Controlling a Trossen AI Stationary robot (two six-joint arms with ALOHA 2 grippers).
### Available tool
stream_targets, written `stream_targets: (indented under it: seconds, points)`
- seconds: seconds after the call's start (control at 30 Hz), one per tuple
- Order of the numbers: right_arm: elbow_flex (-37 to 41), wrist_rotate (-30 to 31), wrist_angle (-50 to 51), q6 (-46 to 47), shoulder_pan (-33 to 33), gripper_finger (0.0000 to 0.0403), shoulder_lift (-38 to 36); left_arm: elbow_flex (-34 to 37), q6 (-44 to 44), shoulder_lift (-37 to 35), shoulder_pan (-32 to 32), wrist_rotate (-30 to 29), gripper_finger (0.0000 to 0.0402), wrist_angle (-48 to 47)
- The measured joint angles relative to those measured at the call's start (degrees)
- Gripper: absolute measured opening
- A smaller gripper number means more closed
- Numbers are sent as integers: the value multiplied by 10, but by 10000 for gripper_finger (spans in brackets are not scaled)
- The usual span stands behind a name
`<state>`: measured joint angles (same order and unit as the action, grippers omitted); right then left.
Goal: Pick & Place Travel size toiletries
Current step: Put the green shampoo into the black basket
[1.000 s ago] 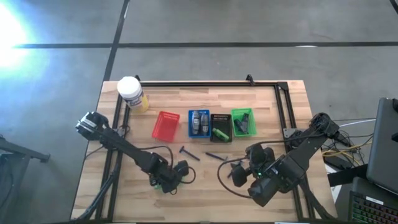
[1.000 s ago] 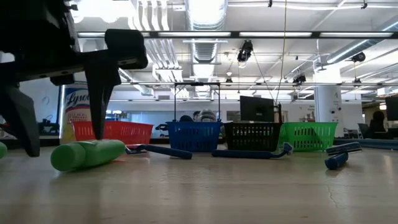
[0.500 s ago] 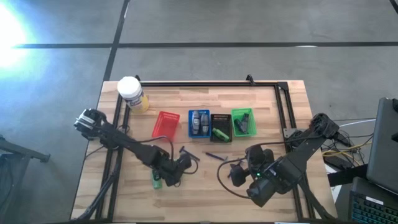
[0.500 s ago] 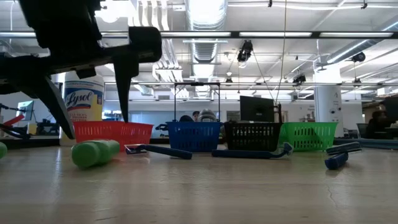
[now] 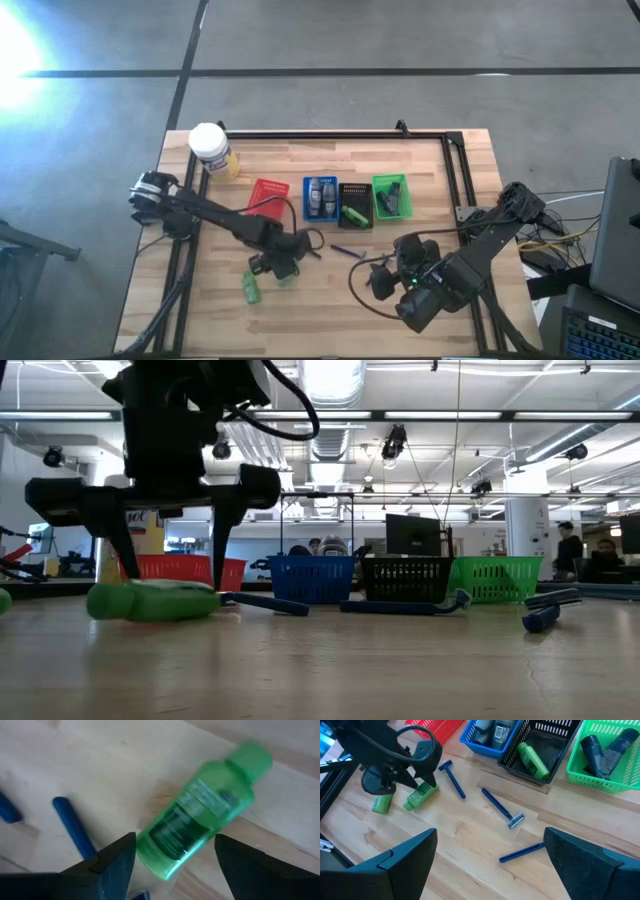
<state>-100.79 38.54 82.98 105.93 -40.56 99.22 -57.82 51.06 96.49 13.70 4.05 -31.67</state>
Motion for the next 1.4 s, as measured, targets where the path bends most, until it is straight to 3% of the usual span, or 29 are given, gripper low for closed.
stream_targets:
  seconds: [0.63,1.03,1.2,1.4]
  points:
    - [8,0,8,-11,2,364,0,0,-66,20,6,23,269,-38]
    - [8,-17,6,-14,10,364,0,0,-128,20,7,28,166,-35]
    - [8,-59,-12,-21,10,364,0,0,-160,17,7,26,160,-30]
    - [8,-66,-82,-53,-1,364,0,0,-272,-37,2,25,160,-28]
